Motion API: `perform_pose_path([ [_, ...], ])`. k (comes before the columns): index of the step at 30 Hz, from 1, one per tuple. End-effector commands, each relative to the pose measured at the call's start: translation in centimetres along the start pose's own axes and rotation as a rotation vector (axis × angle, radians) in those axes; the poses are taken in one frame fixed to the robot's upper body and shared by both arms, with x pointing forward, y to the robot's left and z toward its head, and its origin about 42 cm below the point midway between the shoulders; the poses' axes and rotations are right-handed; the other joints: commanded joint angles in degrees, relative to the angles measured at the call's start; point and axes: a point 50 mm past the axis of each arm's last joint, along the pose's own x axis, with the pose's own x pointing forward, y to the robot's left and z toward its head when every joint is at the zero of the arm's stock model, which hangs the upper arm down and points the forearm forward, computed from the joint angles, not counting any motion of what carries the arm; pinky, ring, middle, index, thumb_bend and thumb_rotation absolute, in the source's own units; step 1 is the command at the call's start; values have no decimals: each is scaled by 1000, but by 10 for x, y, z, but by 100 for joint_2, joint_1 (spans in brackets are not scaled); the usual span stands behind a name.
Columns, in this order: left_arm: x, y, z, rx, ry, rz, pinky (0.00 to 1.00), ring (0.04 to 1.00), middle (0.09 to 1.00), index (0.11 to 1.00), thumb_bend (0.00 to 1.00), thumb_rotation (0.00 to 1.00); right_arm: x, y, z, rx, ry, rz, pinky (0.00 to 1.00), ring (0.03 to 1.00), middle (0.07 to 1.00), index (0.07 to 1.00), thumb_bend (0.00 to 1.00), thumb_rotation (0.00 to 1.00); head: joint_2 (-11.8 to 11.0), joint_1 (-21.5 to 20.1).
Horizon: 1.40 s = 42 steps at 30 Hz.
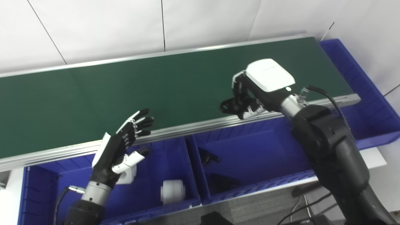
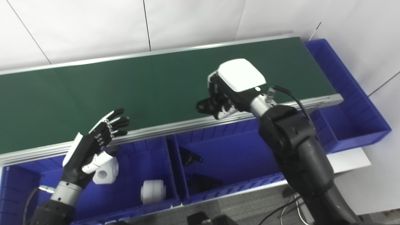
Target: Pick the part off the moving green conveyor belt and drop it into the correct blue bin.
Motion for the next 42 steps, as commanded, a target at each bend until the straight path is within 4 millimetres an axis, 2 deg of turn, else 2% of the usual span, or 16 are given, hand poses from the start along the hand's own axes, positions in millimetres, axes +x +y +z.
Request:
perform_pose_path([
  [1,8,4,14,15,-64,-3,745,823,830,880,715,706,-10,-2,0,7,18,-38,209,278,473,488,521,6,-1,2],
  [7,9,6,12,28,-68,-2,720,810,823,875,710,709,-23,26,3,-12,42,5,197,268,472,489,522,6,5,-6],
  [14,8,4,11,28,-67,-4,711,807,821,875,696,710,-25,45,12,2,62,24,173,231,470,492,521,6,-7,98],
  [17,7,2,12,28,-57,-3,717,810,821,874,701,714,-22,54,13,18,82,28,269,359,462,517,515,9,-18,176],
  [18,7,2,12,25,-56,-3,722,813,824,875,703,714,-21,57,12,25,90,30,305,398,506,502,504,105,-18,191],
  [21,7,0,13,9,-62,-3,726,814,824,876,698,703,-17,66,9,46,94,14,275,355,461,495,500,144,-5,220],
  [25,7,-1,13,-5,-68,-1,734,815,825,877,692,699,-14,73,5,-3,122,38,295,372,473,495,500,155,8,237],
  [26,7,-2,13,-8,-68,0,735,817,827,878,695,698,-13,73,4,-34,134,60,467,544,607,603,643,428,8,237],
  [27,7,-2,13,-9,-67,1,736,818,828,879,697,698,-13,73,3,-57,150,85,525,603,653,640,691,522,5,245],
  [29,7,-2,14,-8,-64,0,734,816,829,879,704,705,-13,73,3,-84,171,119,710,728,747,724,865,703,4,257],
  [34,7,-3,15,-1,-57,0,746,817,828,877,710,714,-13,71,3,-114,188,168,915,850,860,811,952,844,5,294],
  [38,7,-3,16,1,-54,-4,747,821,828,878,712,714,-13,69,3,-125,188,178,937,856,875,825,979,868,2,320],
  [42,7,-4,16,-4,-54,-6,746,822,828,877,713,711,-14,68,3,-117,182,178,927,846,863,816,987,851,-18,380],
])
